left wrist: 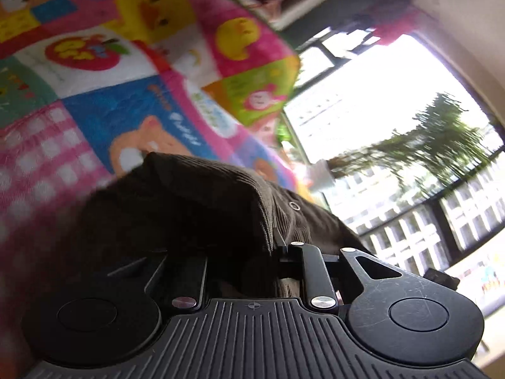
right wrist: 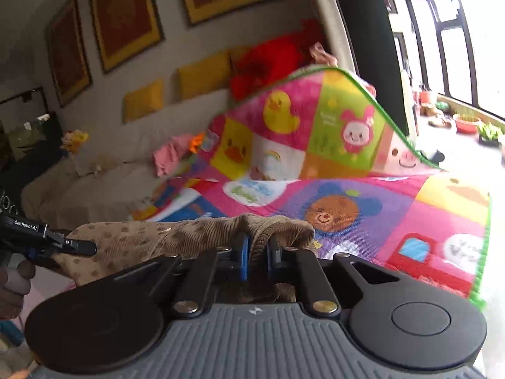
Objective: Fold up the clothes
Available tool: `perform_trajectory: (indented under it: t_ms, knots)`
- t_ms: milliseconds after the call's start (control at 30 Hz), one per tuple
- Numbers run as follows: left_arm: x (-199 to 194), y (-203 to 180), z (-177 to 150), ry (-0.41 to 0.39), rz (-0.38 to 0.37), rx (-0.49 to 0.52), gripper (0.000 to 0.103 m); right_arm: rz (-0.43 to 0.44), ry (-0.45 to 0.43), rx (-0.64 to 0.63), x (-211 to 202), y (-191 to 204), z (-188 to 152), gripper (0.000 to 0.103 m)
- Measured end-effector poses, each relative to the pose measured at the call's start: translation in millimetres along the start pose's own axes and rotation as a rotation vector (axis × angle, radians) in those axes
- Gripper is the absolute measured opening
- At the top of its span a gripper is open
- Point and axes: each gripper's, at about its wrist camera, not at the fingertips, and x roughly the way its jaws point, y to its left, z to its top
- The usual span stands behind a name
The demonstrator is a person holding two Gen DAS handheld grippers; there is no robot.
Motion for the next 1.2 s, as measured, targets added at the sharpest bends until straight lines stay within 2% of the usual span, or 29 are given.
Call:
perform_trajectory:
  t_ms: [67,133,233,267,300,333,367,400,533,633,700,767,833,867,900,933,1000,1100,1200]
  knots:
    - [-10.6,-2.7,-17.5,0.011,0.004,0.03,0.023,0.005,0.016,-0.017,-21.2,5.3,-11.8,0.01]
    - [-10.2,7.2,-38.4,0.062,0.075,0.042,0.031,-0.012,0.049,-0.027,-30.4,6.3,-27.7,0.01]
    - [-7.5,17.8,-63.4,0.134,0.173,0.077,0.037,-0.133,0.119,-0.059,-21.1,0.1,-53.4,0.012]
    - [-5.5,18.6,-67.5,0.153,0.2,0.1,0.042,-0.179,0.14,-0.067,-16.1,-3.6,-59.0,0.018]
    - [-9.2,14.4,-65.6,0.142,0.186,0.122,0.054,-0.218,0.159,-0.066,-11.8,-8.4,-63.0,0.022]
    - [-13.0,10.3,-63.7,0.131,0.172,0.144,0.06,-0.239,0.17,-0.048,-10.0,-15.1,-63.4,0.031]
    - [-20.0,4.4,-58.4,0.098,0.154,0.165,0.074,-0.242,0.168,-0.023,-11.0,-21.6,-61.3,0.04]
    - [-26.8,-1.4,-53.0,0.065,0.136,0.185,0.083,-0.236,0.151,0.003,-14.4,-25.8,-57.3,0.043]
    - [-29.1,-20.5,-21.9,-0.059,0.093,0.231,0.084,-0.14,0.053,0.004,-16.4,-10.0,-30.7,0.05]
    - [-7.2,-44.1,-6.7,-0.13,0.014,0.312,0.087,-0.044,-0.012,-0.023,-9.2,11.2,-10.4,0.07]
    - [20.8,-53.1,-5.1,-0.112,-0.031,0.355,0.091,0.022,-0.023,-0.046,8.7,27.4,-4.7,0.079]
    - [51.0,-50.8,-17.9,-0.031,0.009,0.373,0.092,0.04,0.002,-0.088,31.7,38.9,-11.2,0.09]
    - [77.2,-35.1,-34.1,0.074,0.073,0.348,0.092,0.033,0.056,-0.099,47.4,40.8,-25.3,0.091]
    - [86.2,-25.2,-43.2,0.108,0.101,0.341,0.092,0.026,0.087,-0.099,54.0,40.2,-33.3,0.092]
    - [88.3,-18.8,-51.7,0.108,0.088,0.353,0.093,0.019,0.118,-0.099,60.6,39.5,-41.3,0.092]
    - [85.0,-19.4,-57.0,0.088,0.079,0.395,0.093,0.012,0.15,-0.099,67.3,38.9,-49.3,0.093]
    - [80.8,-22.5,-59.2,0.11,0.091,0.417,0.094,-0.001,0.206,-0.1,76.5,38.6,-61.4,0.097]
    - [63.4,-19.2,-47.7,0.137,0.084,0.339,0.094,0.009,0.211,-0.08,59.0,33.6,-53.7,0.098]
    - [25.5,-12.7,-30.8,0.078,0.054,0.254,0.097,0.021,0.178,0.009,33.7,14.1,-40.7,0.102]
